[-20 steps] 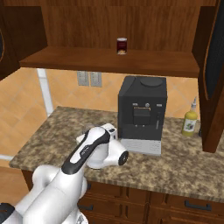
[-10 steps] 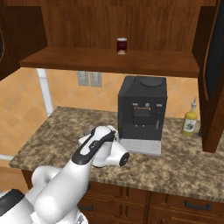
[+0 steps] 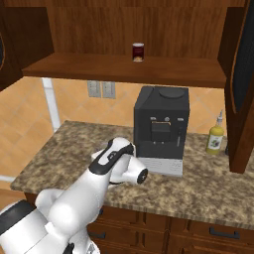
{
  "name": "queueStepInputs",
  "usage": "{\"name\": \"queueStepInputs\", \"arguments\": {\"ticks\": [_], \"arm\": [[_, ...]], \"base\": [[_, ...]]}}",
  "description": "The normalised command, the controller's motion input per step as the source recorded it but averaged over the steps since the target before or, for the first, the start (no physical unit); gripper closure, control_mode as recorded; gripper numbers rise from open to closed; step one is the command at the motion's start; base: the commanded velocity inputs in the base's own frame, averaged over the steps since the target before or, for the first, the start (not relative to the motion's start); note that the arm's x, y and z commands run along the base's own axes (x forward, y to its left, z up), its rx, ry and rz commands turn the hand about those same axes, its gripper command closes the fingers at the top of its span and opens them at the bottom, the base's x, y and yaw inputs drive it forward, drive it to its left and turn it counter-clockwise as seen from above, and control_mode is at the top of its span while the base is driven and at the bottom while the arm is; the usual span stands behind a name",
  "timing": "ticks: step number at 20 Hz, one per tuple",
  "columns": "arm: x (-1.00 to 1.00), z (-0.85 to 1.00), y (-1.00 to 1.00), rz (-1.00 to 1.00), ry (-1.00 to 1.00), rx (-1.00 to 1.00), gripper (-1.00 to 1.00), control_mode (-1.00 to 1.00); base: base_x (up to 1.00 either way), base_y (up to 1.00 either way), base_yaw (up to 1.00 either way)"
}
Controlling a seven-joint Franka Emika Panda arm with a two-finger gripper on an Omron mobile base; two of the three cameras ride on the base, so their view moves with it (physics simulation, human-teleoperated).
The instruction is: Pick the honey bottle and place it on the digital scale for weighing, and close the cabinet.
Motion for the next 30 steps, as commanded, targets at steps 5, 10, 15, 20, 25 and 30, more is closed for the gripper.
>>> {"name": "queueStepInputs", "arguments": {"ticks": [5,10,15,20,25,30], "arm": [[0.0,-0.01,0.0,0.0,0.0,0.0,-1.0,-1.0],[-0.09,0.11,0.0,0.0,0.0,0.0,-1.0,-1.0],[-0.09,0.27,0.0,0.0,-0.01,0.0,-1.0,-1.0],[-0.37,0.36,0.0,0.02,-0.16,0.01,-1.0,-1.0],[-0.65,0.64,-0.15,0.11,-0.24,0.14,-1.0,-1.0],[-0.36,0.77,-0.45,0.01,-0.09,0.23,-1.0,-1.0]], "base": [[0.0,0.0,0.0],[0.0,0.0,0.0],[0.0,0.0,0.0],[0.0,0.0,0.0],[0.0,0.0,0.0],[0.0,0.0,0.0]]}}
